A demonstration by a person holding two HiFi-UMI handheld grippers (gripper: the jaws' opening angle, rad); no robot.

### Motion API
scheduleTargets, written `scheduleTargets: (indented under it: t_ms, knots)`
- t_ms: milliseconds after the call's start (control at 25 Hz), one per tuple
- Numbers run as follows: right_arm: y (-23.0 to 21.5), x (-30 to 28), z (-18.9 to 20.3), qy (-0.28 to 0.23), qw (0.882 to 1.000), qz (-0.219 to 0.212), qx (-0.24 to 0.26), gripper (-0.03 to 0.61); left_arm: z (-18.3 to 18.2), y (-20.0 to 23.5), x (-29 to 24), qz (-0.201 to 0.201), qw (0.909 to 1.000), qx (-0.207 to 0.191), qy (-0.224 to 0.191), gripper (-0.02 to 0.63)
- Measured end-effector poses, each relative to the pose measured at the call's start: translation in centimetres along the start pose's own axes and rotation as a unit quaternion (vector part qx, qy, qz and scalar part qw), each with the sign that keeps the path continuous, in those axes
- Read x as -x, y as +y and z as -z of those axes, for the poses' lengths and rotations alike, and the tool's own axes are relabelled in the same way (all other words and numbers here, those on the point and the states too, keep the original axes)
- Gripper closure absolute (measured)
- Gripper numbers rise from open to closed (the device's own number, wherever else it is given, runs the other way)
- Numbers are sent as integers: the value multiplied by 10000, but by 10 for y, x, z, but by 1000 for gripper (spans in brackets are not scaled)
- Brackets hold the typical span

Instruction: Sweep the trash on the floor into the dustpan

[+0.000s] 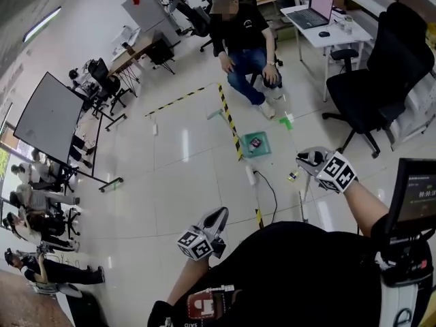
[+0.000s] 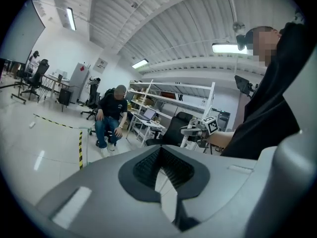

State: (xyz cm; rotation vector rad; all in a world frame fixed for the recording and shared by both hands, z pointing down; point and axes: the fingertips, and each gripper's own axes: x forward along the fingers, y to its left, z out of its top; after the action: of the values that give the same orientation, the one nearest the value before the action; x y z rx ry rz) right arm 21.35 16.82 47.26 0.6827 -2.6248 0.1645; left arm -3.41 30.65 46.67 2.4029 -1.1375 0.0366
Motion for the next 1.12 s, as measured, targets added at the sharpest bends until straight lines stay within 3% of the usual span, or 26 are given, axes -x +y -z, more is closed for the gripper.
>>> scheduleTargets:
  t_ms: [200,360,520,760,1120]
  knots:
    - [27,-5,6,19,9996,245,-107,541,10,20,36,141,9999,-65,-76,618]
    - [51,-19,22,210,9978,567,-274,541,20,48,74,217,9997,-112,69,618]
    - [61,-30,36,469,9948,772,-462,541,15,74,97,204,9998,-7,-69,618]
    - [76,-44,37,701,9946,629,-434,543,13,91,106,112,9994,46,-322,618]
    - [87,-74,-4,586,9982,132,93,543,3,94,96,-14,9985,66,-551,618]
